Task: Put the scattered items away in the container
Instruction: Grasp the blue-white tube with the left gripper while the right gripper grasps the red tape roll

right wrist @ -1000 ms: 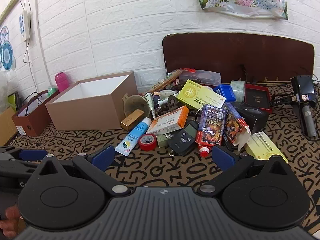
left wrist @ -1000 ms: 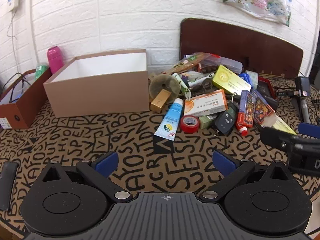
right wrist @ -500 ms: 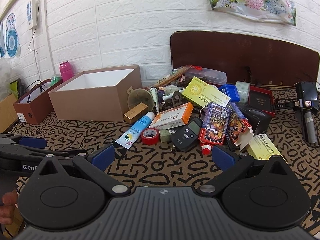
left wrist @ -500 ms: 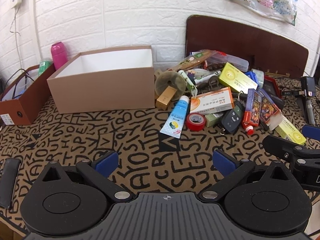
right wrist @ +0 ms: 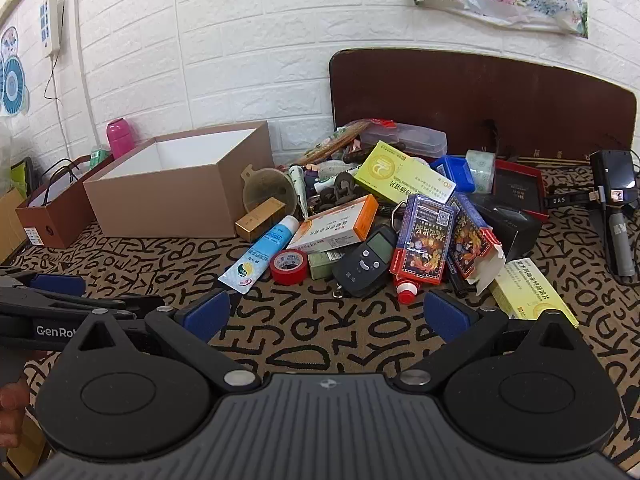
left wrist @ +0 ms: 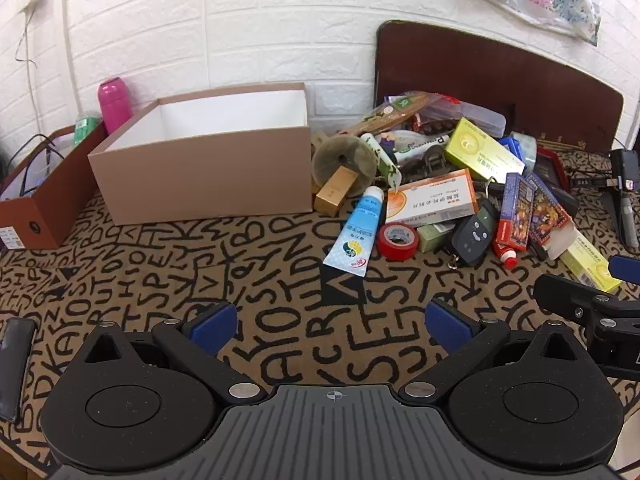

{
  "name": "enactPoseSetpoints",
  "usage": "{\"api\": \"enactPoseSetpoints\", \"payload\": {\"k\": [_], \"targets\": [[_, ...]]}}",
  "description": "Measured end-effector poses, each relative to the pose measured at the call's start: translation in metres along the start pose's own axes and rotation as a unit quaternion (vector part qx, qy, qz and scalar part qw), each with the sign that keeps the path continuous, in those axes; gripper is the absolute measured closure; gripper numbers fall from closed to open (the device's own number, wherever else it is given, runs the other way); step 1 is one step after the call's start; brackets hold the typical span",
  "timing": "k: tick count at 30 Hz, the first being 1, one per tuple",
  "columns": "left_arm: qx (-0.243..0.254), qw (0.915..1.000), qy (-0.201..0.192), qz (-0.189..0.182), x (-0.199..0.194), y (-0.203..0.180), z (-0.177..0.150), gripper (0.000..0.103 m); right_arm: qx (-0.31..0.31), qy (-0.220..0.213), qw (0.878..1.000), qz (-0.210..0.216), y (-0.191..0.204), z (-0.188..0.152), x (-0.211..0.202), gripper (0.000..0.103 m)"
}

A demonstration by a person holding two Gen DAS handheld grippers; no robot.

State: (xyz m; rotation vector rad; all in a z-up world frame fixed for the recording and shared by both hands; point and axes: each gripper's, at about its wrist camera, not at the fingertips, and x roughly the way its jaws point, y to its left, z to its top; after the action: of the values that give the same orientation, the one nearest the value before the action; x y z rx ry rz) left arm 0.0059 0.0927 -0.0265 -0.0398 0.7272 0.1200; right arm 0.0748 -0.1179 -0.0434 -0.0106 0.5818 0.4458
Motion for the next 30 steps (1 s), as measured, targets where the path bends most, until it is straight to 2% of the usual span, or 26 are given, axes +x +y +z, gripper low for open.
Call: {"api": "enactPoseSetpoints", "payload": {"k": [12,22,27,30], "targets": [[-0.004,0.9999,0.016,-0.003,0.029,0.006,0.006,0.000,0.001,0.030,1.000,-0.002,-0.002,0.002,0.027,0.000],[-0.025,0.9988,0.041,-0.011,0.070,0.025,0.011,0.001,-0.006,0.058,0.998,0.011,0.005,0.005,0.065,0.001],[-0.031,0.9976,0.052,-0.033,0.098,0.033,0.021,0.011,-0.002,0.059,0.998,0.018,0.008,0.011,0.090,0.001],[-0.033,0.9961,0.057,-0.058,0.118,0.033,0.030,0.018,0.005,0.059,0.998,0.020,0.008,0.015,0.105,0.006]]}}
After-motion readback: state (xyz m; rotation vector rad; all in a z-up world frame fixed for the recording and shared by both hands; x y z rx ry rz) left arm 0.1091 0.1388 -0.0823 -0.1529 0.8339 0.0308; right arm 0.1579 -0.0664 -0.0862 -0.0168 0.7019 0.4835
